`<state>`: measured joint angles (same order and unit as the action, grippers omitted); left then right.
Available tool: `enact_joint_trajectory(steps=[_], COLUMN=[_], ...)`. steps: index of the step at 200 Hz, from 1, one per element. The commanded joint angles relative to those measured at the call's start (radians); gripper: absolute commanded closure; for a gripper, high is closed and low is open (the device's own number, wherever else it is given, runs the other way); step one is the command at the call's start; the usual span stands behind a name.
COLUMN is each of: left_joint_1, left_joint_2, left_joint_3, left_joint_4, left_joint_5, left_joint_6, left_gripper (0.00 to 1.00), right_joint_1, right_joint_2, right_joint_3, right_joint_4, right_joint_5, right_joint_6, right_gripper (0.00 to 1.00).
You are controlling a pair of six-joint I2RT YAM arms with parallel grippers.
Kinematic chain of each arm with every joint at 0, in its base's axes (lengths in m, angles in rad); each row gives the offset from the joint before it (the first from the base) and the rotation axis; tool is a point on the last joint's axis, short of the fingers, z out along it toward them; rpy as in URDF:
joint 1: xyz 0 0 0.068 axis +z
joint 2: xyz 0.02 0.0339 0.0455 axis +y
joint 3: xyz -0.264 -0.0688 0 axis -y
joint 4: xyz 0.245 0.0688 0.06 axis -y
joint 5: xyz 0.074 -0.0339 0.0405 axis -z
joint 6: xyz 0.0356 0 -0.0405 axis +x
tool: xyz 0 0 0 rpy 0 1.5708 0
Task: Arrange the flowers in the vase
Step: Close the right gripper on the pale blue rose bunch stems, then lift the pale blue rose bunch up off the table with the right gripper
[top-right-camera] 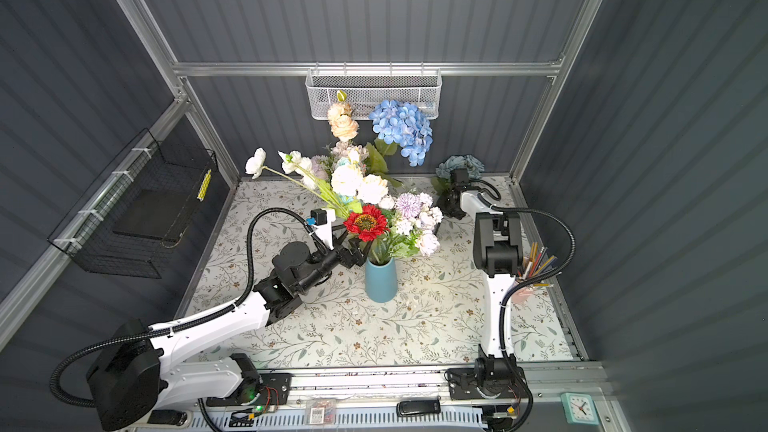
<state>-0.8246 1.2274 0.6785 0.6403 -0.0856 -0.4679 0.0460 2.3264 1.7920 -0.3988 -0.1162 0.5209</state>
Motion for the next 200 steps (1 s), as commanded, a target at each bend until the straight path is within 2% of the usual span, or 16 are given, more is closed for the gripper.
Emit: enact_joint_trajectory(steps=[1, 40, 70, 109, 147, 171, 200], left_joint_1=[0.006, 0.006, 0.006, 0.006, 0.006, 0.007, 0.006], left_joint_2=[-0.022, -0.019, -0.017, -0.022, -0.020, -0.008, 0.005], left_joint_3=[0.002, 0.002, 0.005, 0.010, 0.019, 0.023, 0.034], left_joint_4=[-0.006, -0.005, -0.005, -0.011, -0.020, -0.006, -0.001], left_joint_5=[-0.005, -0.008, -0.019, -0.031, -0.045, -0.055, -0.048], left_joint_6=[0.006, 0.009, 0.018, 0.026, 0.036, 0.037, 0.037], left_gripper=[0.01, 0.01, 0.01, 0.01, 0.01, 0.01, 0.01], right_joint_1=[-0.017, -0.041, -0.046, -0.046, -0.046, -0.044, -0.034], right_joint_2=[-0.059, -0.211, -0.388, -0.684, -1.025, -1.226, -1.385], right_joint_3=[-0.068, -0.220, -0.406, -0.661, -0.850, -0.893, -0.839], right_joint_4=[0.035, 0.105, 0.185, 0.268, 0.293, 0.317, 0.284], right_joint_5=[-0.001, 0.006, -0.014, -0.027, 0.003, 0.004, 0.000], right_joint_6=[0.001, -0.032, -0.045, -0.034, -0.080, -0.114, -0.162], right_gripper=[1.00, 1.00, 1.00, 1.00, 1.00, 1.00, 1.00])
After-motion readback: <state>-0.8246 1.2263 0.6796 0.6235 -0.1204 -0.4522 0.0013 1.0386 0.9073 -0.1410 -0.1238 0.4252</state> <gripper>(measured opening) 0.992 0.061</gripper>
